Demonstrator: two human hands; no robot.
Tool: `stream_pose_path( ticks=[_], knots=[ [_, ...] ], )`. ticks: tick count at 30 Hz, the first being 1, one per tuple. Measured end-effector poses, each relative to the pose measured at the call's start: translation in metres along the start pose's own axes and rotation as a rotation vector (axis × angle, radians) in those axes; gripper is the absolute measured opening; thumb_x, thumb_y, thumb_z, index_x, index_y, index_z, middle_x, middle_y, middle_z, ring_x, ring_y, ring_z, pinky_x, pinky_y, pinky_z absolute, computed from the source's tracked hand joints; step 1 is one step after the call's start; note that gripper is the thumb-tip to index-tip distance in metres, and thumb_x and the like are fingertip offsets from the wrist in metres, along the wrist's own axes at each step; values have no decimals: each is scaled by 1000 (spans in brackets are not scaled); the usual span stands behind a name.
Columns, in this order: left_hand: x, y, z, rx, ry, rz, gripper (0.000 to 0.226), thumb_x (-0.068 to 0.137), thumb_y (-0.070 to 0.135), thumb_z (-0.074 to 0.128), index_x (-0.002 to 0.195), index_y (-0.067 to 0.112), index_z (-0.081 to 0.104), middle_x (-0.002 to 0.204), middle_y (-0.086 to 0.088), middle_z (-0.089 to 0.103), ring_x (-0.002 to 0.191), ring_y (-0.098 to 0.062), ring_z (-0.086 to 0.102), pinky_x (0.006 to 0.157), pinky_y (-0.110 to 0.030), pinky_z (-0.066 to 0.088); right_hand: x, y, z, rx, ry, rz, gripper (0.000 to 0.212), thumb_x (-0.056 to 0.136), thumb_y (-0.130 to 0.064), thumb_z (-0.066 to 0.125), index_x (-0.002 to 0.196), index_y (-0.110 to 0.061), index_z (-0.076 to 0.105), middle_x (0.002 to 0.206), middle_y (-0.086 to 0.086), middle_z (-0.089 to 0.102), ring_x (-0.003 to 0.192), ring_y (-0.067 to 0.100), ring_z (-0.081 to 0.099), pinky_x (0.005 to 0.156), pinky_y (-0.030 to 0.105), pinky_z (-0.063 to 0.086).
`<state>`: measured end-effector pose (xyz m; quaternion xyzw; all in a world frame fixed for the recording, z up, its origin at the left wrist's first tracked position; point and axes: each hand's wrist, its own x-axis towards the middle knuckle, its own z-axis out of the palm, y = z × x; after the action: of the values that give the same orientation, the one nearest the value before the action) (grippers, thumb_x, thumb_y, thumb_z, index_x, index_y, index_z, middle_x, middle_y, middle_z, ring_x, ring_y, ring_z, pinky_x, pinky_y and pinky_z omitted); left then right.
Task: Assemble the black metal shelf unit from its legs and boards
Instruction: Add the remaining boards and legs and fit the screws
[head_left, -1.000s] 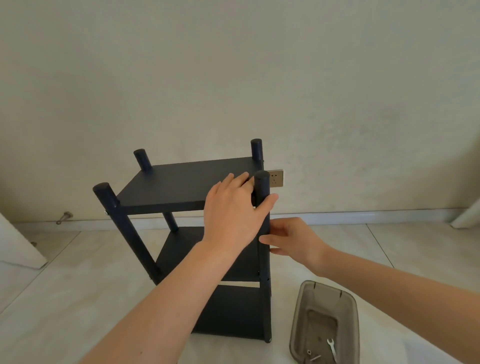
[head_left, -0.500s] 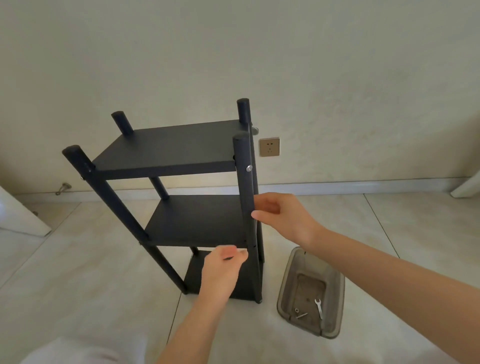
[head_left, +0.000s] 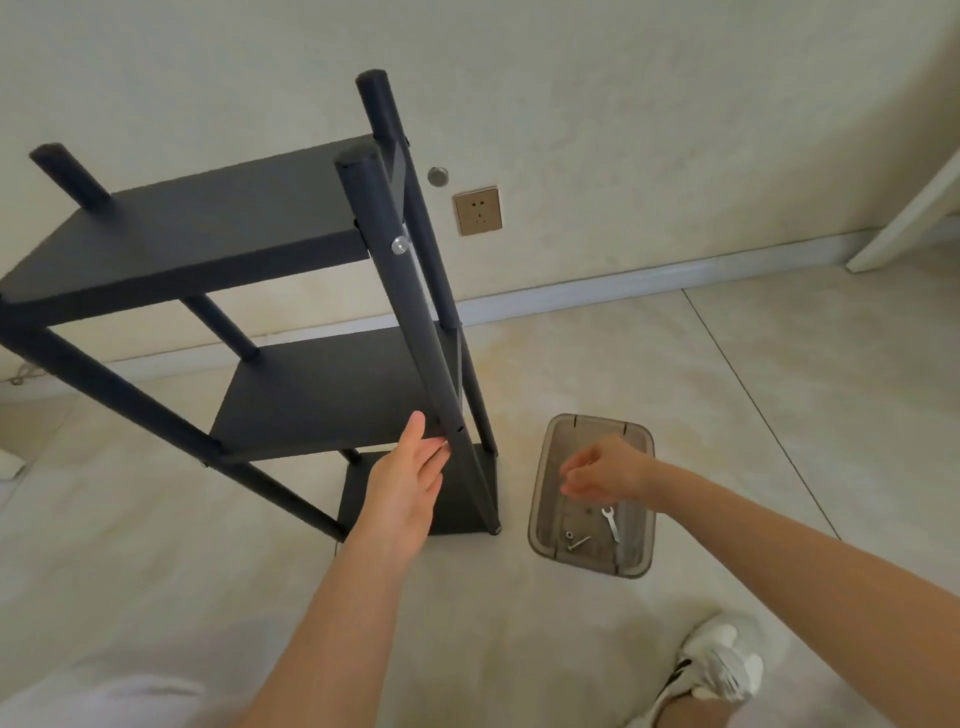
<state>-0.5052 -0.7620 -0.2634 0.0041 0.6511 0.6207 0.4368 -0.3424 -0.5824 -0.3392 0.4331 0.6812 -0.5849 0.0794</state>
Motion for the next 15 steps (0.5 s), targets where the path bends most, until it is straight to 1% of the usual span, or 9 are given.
stream_pose_path(
  ticks=[2, 3, 4, 6, 7, 9, 12, 14, 15],
  knots=[
    [9, -4, 2, -43, -10, 4, 53, 104, 39, 44, 153, 19, 37, 149, -1, 49, 145, -20, 38, 125, -41, 20, 18, 22, 6, -111, 11, 33, 8, 89, -5, 64, 87, -4, 72, 89, 12, 73, 76, 19, 65, 79, 33, 57],
    [13, -6, 2, -62, -31, 6, 52, 105, 39, 45, 153, 21, 38, 147, 1, 50, 146, -19, 37, 125, -40, 20, 26, 31, 9, -172, 25, 50, 12, 88, -3, 63, 82, -5, 73, 81, 10, 70, 71, 18, 61, 74, 31, 56],
    [17, -9, 3, -84, -53, 8, 50, 105, 38, 44, 152, 24, 40, 143, 4, 53, 146, -18, 38, 125, -39, 20, 34, 39, 12, -224, 38, 72, 12, 88, -3, 63, 83, -4, 74, 77, 8, 66, 68, 17, 57, 69, 29, 52],
    [25, -14, 2, -143, -82, 16, 45, 106, 36, 44, 150, 25, 44, 139, 7, 59, 140, -16, 45, 121, -37, 25, 51, 57, 22, -299, 40, 101, 19, 92, -5, 59, 103, 5, 72, 87, 11, 67, 75, 22, 59, 68, 29, 50],
    [29, -17, 2, -164, -86, 23, 43, 106, 36, 45, 147, 25, 47, 135, 7, 63, 135, -13, 50, 119, -35, 28, 58, 65, 29, -337, 26, 116, 23, 94, -6, 57, 110, 5, 69, 99, 15, 70, 85, 25, 63, 75, 32, 52],
    [35, -21, 1, -158, -78, 35, 39, 106, 36, 46, 143, 26, 52, 126, 8, 70, 124, -7, 57, 115, -32, 30, 70, 81, 42, -422, -16, 148, 25, 96, -8, 54, 116, 3, 66, 116, 18, 68, 105, 30, 64, 89, 35, 52],
    [41, -25, 2, -140, -40, 34, 42, 105, 40, 45, 144, 26, 51, 128, 10, 68, 126, -5, 55, 117, -32, 25, 84, 100, 57, -524, -65, 184, 25, 99, -9, 52, 118, 1, 62, 121, 18, 64, 110, 31, 61, 90, 33, 49],
    [43, -26, 5, -164, -13, 26, 44, 104, 42, 45, 145, 25, 50, 134, 8, 65, 132, -9, 51, 119, -34, 23, 94, 109, 62, -494, -108, 195, 30, 99, -10, 54, 126, 0, 60, 125, 16, 63, 113, 30, 60, 91, 32, 49],
    [42, -26, 6, -174, 2, 25, 44, 104, 42, 45, 144, 24, 51, 136, 7, 63, 134, -10, 51, 119, -34, 23, 96, 111, 64, -478, -128, 194, 32, 99, -9, 54, 129, -1, 58, 125, 15, 62, 111, 29, 60, 87, 31, 49]
  ],
)
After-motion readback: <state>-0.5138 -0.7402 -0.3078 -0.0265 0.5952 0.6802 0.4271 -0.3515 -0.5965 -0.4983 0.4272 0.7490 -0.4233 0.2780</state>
